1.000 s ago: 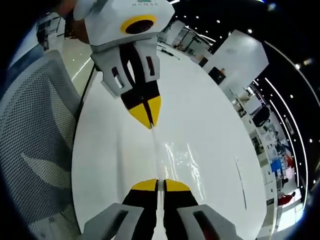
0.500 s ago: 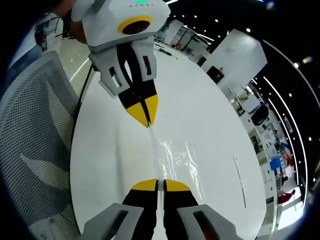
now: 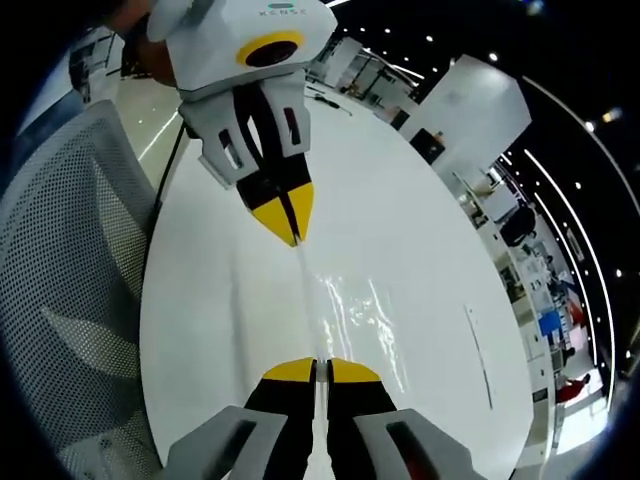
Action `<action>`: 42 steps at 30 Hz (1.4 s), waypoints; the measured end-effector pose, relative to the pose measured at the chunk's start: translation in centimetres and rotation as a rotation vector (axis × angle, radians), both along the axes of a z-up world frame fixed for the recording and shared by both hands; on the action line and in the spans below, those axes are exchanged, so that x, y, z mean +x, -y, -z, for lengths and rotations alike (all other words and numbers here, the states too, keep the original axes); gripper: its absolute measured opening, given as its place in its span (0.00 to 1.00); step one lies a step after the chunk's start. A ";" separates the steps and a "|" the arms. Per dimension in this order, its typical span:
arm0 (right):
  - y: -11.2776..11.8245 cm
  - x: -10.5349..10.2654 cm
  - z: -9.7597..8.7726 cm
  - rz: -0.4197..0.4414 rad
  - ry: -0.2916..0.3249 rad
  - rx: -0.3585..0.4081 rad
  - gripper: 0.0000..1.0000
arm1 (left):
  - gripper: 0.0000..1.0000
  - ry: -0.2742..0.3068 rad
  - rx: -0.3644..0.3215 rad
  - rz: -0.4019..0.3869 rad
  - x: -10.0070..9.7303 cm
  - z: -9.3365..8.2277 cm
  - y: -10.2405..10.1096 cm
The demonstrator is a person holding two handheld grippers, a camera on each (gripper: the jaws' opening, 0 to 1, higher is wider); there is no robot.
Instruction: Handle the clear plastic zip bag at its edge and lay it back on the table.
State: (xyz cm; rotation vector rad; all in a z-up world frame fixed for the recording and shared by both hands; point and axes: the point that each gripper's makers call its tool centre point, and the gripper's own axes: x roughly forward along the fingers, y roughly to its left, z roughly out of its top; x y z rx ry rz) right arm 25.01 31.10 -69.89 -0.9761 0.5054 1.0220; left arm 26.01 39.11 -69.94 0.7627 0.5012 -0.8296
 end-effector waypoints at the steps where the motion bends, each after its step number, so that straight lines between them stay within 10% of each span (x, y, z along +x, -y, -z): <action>1: 0.0 0.0 -0.1 0.001 0.001 0.000 0.00 | 0.00 0.001 0.000 -0.002 0.1 0.0 0.0; 42: 2.0 0.3 0.0 0.047 -0.003 -0.004 0.00 | 0.00 -0.006 -0.001 -0.027 0.3 0.0 -0.7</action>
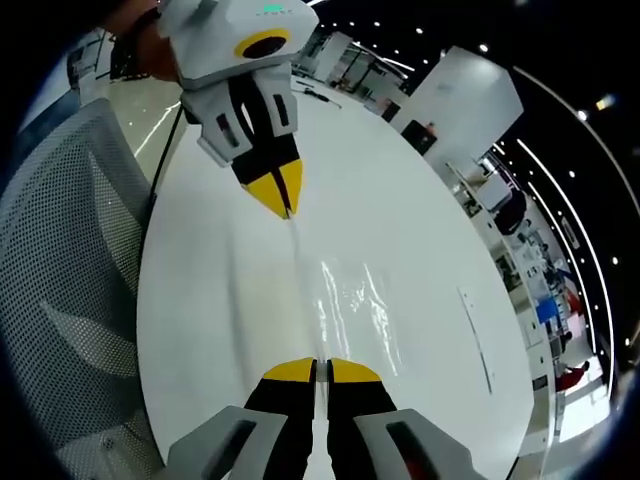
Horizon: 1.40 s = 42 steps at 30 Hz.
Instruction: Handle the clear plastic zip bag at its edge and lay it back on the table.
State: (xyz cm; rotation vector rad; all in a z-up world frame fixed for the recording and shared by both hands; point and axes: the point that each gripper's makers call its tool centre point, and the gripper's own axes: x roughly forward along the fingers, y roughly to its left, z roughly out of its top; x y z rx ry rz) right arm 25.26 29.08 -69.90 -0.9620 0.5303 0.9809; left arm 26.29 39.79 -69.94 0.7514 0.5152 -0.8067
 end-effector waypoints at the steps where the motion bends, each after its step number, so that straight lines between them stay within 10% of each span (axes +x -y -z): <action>1: 0.1 0.0 0.0 0.002 0.001 0.000 0.00 | 0.00 0.000 0.000 -0.001 0.0 0.0 0.0; 30: 1.4 0.2 0.3 0.036 -0.011 -0.002 0.00 | 0.00 -0.003 -0.004 -0.013 0.0 -0.1 0.1; 42: -0.2 0.2 -1.8 0.046 -0.047 0.146 0.09 | 0.00 0.007 0.015 0.000 -0.2 0.2 -0.4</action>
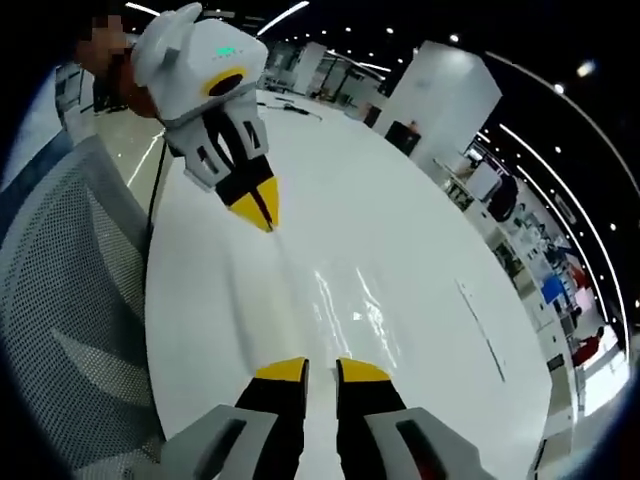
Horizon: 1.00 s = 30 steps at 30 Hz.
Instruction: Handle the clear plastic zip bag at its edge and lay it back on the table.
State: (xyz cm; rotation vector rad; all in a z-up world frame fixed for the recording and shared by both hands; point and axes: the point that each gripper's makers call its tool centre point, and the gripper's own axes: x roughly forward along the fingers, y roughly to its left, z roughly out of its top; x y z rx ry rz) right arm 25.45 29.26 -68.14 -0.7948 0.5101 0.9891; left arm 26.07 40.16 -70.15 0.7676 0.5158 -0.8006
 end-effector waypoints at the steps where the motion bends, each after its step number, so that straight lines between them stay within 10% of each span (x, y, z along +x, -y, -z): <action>1: -0.2 0.1 -0.2 0.001 0.000 0.007 0.10 | 0.00 0.001 0.000 0.001 0.0 0.0 0.0; 14: -3.2 2.0 -1.8 -0.014 0.025 0.046 0.15 | 0.00 0.015 0.012 0.024 -0.2 -0.1 0.2; 30: -4.6 1.0 1.1 -0.093 -0.019 -0.050 0.13 | 0.00 0.022 0.012 0.027 -0.2 -0.4 0.1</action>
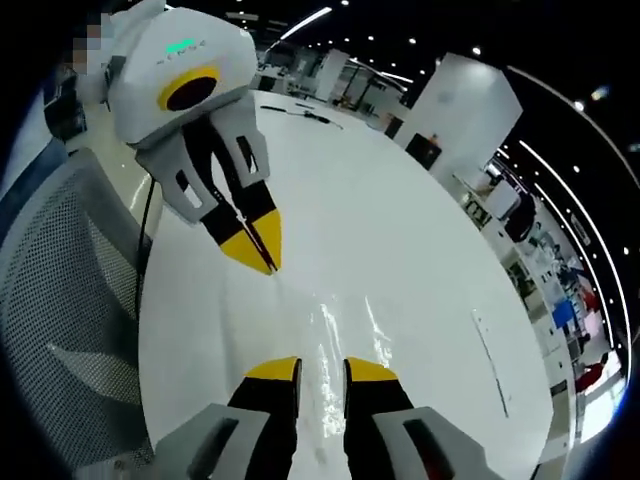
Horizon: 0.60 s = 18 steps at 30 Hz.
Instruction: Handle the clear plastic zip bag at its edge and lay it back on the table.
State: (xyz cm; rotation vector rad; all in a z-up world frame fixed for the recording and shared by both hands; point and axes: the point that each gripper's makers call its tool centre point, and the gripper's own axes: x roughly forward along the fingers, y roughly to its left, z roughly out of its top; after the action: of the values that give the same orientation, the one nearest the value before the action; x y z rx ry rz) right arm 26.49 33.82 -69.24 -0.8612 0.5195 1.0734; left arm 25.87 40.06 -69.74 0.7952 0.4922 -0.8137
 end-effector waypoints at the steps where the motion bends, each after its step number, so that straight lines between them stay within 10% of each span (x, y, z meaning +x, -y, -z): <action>1: 0.0 -0.2 0.1 -0.001 -0.005 -0.002 0.13 | 0.00 0.000 -0.002 -0.001 0.0 0.0 0.0; 18: 0.4 -0.1 1.3 0.061 -0.060 0.029 0.00 | 0.00 0.019 -0.018 0.018 -0.5 -0.6 0.5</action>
State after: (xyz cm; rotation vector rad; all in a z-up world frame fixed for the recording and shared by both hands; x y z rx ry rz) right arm 26.35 33.42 -70.58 -0.7855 0.5754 1.0510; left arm 25.37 39.53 -69.15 0.7910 0.4607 -0.8258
